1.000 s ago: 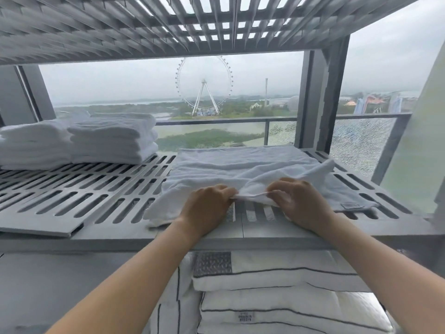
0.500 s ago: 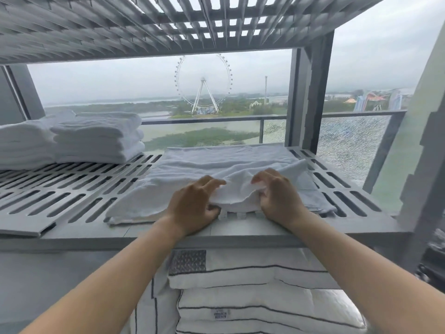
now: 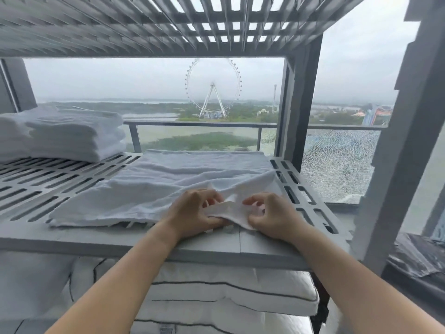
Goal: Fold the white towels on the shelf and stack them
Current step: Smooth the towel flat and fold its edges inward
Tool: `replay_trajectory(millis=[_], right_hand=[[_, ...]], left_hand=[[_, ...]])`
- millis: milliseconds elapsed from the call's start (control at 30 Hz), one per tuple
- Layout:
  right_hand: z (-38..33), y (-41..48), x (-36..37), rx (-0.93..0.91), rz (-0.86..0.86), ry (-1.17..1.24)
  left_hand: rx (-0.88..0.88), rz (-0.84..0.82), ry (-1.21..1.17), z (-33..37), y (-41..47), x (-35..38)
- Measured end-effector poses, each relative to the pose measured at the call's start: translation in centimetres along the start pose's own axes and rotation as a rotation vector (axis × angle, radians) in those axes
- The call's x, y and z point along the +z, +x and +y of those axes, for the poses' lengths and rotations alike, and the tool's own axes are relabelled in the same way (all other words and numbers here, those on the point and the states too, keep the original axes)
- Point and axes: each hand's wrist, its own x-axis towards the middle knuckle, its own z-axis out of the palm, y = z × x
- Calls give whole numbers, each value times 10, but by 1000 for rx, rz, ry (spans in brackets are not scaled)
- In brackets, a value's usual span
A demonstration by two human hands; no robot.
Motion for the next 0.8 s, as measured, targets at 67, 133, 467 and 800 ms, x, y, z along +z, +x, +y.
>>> replay_trajectory(millis=[67, 133, 467, 800], right_hand=[[3, -1, 1, 26, 10, 75], [4, -1, 3, 39, 47, 103], [25, -12, -25, -60, 468, 79], [35, -37, -28, -69, 173, 290]], left_hand=[[-24, -29, -29, 2, 1, 1], [-45, -36, -37, 6, 0, 0], [-63, 140, 134, 62, 11, 35], [35, 114, 22, 68, 4, 29]])
